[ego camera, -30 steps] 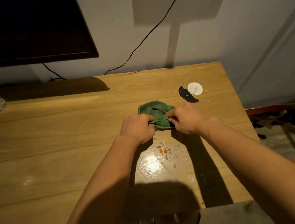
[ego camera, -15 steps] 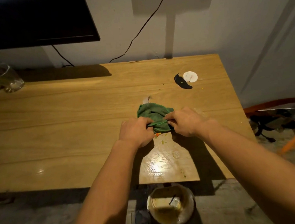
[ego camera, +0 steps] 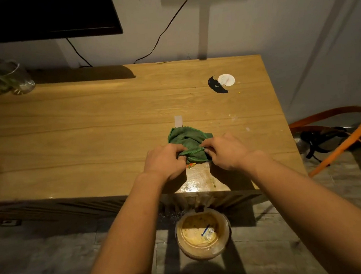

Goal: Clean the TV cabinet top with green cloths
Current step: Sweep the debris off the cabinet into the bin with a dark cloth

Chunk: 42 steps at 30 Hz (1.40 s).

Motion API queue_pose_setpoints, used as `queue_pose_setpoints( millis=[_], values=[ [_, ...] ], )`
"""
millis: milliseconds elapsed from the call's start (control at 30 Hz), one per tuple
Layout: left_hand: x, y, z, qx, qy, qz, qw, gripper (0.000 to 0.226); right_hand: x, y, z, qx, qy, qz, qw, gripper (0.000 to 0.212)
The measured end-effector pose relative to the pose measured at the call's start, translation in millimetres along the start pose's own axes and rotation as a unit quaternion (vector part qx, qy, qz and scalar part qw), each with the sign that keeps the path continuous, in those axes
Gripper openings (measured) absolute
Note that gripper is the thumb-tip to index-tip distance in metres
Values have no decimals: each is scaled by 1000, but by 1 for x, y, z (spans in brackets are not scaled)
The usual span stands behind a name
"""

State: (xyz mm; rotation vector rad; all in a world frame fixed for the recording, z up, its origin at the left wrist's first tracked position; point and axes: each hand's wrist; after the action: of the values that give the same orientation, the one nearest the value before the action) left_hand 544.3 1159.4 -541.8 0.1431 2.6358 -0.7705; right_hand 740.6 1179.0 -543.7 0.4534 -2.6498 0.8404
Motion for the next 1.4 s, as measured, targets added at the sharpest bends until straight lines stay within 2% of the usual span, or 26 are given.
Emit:
queue_pose_setpoints(
  millis=[600,800,900,1000,1100,1233,1400],
  values=[
    [12,-72,51,30,-28,61,997,39,28,-88,68,-35,18,41,998,33],
    [19,-108,103,57,-9,63,996,43,36,-118,94,-12,11,27,1000,33],
    [27,-110,131,65,-41,64,995,44,30,-124,130,0,16,61,998,32],
    [31,-104,143,86,-22,60,994,37,20,-122,166,-24,62,102,993,22],
    [33,-98,150,106,-10,50,993,34,17,-120,188,-45,82,113,989,20],
    [38,-94,140,129,-12,61,990,34,17,-118,184,-53,99,100,989,22],
    [28,-95,95,157,-19,86,984,32,24,-115,139,-29,89,75,993,24]
  ],
)
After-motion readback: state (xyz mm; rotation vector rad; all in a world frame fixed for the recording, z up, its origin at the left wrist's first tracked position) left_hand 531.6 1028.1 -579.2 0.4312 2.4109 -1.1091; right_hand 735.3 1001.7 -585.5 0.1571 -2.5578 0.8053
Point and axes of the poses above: each hand's wrist, its own y-axis towards the middle knuckle, its own z-axis out of the palm, x = y × z, and after that the axes turned 12 degrees about x, right-handed
